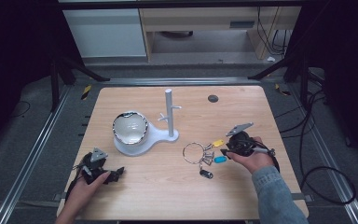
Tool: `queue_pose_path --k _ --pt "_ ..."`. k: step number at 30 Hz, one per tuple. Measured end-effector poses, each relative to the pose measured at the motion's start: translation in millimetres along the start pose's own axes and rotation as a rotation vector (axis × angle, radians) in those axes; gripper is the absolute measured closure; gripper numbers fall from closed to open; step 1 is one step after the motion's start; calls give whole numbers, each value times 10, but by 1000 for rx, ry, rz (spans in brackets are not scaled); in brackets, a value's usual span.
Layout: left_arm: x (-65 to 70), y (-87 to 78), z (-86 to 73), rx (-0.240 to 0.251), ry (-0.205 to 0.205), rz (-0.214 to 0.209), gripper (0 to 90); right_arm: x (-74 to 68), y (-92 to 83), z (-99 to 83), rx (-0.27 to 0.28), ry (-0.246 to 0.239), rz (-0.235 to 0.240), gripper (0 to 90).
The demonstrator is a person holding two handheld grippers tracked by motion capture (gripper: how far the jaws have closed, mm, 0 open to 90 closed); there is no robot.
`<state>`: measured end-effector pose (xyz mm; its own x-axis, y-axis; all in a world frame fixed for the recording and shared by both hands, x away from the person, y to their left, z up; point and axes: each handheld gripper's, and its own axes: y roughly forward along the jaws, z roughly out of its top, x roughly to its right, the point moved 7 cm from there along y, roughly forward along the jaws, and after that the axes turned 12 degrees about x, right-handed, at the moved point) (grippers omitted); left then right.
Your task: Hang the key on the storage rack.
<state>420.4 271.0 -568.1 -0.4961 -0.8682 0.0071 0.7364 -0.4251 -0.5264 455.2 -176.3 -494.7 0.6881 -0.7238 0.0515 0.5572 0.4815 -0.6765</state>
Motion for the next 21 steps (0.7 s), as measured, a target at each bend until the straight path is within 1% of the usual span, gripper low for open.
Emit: queue_pose_path --k 4,5,7,9,11,13,15,17,20,21 --pt "0 0 0 0 1 0 0 -113 112 43 -21 -33 47 731" --pt "0 0 0 0 1 0 0 -133 135 47 -26 -35 57 751" --pt "0 0 0 0 0 0 0 -171 194 53 -40 -51 71 784" --pt "0 0 0 0 1 -1 0 -211 239 48 -52 -56 83 811" --pt "0 0 0 0 1 -1 0 -261 290 44 -64 -67 98 823" --pt "0 0 0 0 1 -1 0 -276 329 46 -73 -77 106 832" --pt "0 0 0 0 1 -1 0 -272 373 54 -83 -80 110 838" --pt "-1 0 0 0 1 -1 0 -250 429 69 -104 -94 107 838" --pt "-1 -1 0 0 2 -2 0 -242 491 73 -132 -97 117 823" --pt "-1 -1 0 0 2 -2 0 -242 491 73 -132 -97 117 823"
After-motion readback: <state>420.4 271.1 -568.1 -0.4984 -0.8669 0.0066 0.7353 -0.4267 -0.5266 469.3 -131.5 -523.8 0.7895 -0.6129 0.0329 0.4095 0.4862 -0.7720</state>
